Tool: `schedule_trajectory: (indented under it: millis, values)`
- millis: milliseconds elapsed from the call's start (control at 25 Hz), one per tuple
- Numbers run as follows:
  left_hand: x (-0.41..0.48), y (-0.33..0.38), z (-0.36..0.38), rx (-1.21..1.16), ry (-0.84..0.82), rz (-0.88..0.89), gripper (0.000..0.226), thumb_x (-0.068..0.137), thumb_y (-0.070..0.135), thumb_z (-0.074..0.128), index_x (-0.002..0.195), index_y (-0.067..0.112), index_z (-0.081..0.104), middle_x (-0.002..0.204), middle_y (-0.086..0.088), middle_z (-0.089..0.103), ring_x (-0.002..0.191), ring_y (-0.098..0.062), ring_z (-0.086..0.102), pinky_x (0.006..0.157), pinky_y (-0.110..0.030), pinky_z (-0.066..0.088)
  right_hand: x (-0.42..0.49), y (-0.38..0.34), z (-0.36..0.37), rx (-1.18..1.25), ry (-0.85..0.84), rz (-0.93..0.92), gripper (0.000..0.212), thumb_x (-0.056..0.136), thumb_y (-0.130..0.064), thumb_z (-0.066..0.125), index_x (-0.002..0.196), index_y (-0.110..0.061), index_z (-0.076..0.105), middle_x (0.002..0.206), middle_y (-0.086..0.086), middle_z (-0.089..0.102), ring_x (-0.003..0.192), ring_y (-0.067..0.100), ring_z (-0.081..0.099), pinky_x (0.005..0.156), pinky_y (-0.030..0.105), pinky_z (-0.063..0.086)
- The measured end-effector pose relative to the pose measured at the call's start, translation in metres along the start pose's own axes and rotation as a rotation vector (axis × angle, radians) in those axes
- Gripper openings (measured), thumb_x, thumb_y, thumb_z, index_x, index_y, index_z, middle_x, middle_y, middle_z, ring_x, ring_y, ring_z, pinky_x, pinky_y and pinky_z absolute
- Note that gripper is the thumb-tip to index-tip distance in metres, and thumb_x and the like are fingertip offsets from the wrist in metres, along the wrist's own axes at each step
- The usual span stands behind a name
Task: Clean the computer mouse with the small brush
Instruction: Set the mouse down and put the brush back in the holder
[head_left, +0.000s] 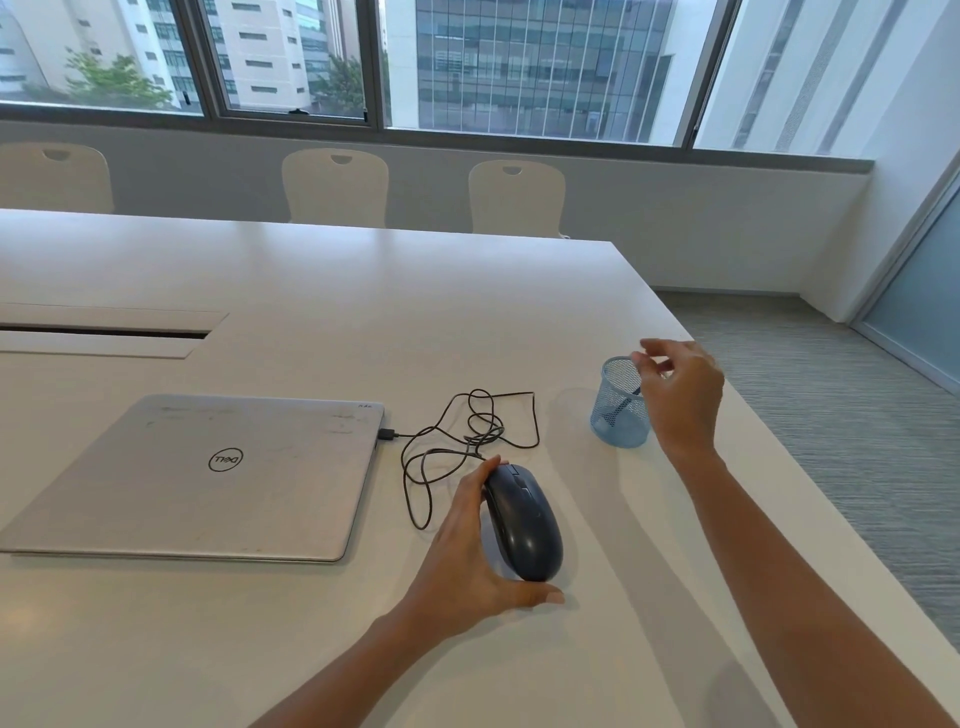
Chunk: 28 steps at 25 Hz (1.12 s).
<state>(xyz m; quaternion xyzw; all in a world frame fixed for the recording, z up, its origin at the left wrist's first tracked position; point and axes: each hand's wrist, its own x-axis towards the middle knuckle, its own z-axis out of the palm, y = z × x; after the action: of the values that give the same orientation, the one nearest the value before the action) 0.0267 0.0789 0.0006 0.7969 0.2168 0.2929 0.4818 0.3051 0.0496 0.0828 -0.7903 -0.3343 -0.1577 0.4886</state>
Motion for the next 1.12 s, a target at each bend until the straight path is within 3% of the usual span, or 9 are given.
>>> schedule_trajectory:
  millis: [120, 200, 280, 440, 680, 880, 1120]
  values:
    - [0.000, 0.000, 0.000, 0.006, -0.001, -0.002, 0.123, 0.051, 0.038, 0.099, 0.147, 0.028, 0.024, 0.146, 0.021, 0.038, 0.136, 0.005, 0.036, 0.102, -0.006, 0.031, -0.046, -0.019, -0.007, 0.174, -0.326, 0.122, 0.012, 0.087, -0.026, 0.075, 0.089, -0.015, 0.080, 0.078, 0.000, 0.076, 0.069, 0.011, 0.066, 0.070, 0.023, 0.050]
    - [0.001, 0.000, 0.000, 0.012, 0.002, -0.011, 0.123, 0.050, 0.041, 0.098, 0.147, 0.027, 0.024, 0.146, 0.021, 0.038, 0.135, 0.004, 0.037, 0.103, -0.008, 0.032, -0.076, -0.027, -0.007, 0.247, -0.639, 0.298, 0.020, 0.088, -0.031, 0.074, 0.084, -0.012, 0.078, 0.076, 0.004, 0.075, 0.065, 0.013, 0.066, 0.067, 0.025, 0.055]
    - [0.002, -0.001, 0.001, 0.020, 0.004, -0.028, 0.124, 0.050, 0.040, 0.099, 0.148, 0.026, 0.023, 0.147, 0.019, 0.038, 0.135, 0.004, 0.037, 0.106, -0.013, 0.035, -0.097, -0.033, -0.005, 0.250, -0.795, 0.431, 0.029, 0.091, -0.037, 0.070, 0.086, -0.009, 0.077, 0.081, 0.008, 0.077, 0.065, 0.015, 0.070, 0.065, 0.026, 0.059]
    - [0.003, -0.001, 0.002, 0.045, -0.024, -0.049, 0.127, 0.049, 0.044, 0.098, 0.148, 0.028, 0.020, 0.146, 0.013, 0.040, 0.133, 0.000, 0.042, 0.106, -0.020, 0.041, -0.117, -0.041, -0.009, 0.337, -0.849, 0.495, 0.029, 0.093, -0.036, 0.067, 0.095, -0.009, 0.077, 0.085, 0.009, 0.077, 0.067, 0.015, 0.073, 0.058, 0.022, 0.057]
    - [0.005, -0.002, 0.001, 0.165, -0.083, -0.099, 0.133, 0.048, 0.056, 0.095, 0.151, 0.032, 0.014, 0.146, 0.020, 0.030, 0.131, 0.002, 0.033, 0.113, -0.030, 0.035, -0.130, -0.039, -0.011, 0.364, -0.815, 0.540, 0.030, 0.091, -0.032, 0.071, 0.107, -0.007, 0.075, 0.098, 0.010, 0.077, 0.095, 0.025, 0.073, 0.085, 0.036, 0.061]
    - [0.008, -0.005, 0.002, 0.442, -0.099, -0.110, 0.135, 0.048, 0.076, 0.083, 0.153, 0.024, 0.016, 0.145, 0.014, 0.029, 0.132, -0.003, 0.022, 0.111, -0.023, 0.015, -0.138, -0.032, -0.011, 0.349, -0.771, 0.570, 0.026, 0.093, -0.031, 0.068, 0.101, -0.008, 0.078, 0.093, 0.010, 0.077, 0.096, 0.026, 0.073, 0.087, 0.041, 0.060]
    - [0.009, -0.006, -0.002, 0.547, -0.130, -0.104, 0.134, 0.050, 0.080, 0.078, 0.154, 0.021, 0.017, 0.149, 0.009, 0.028, 0.131, -0.001, 0.016, 0.108, -0.021, 0.008, -0.143, -0.027, -0.010, 0.334, -0.709, 0.533, 0.022, 0.093, -0.027, 0.068, 0.085, -0.011, 0.080, 0.085, 0.013, 0.078, 0.090, 0.031, 0.074, 0.089, 0.049, 0.059]
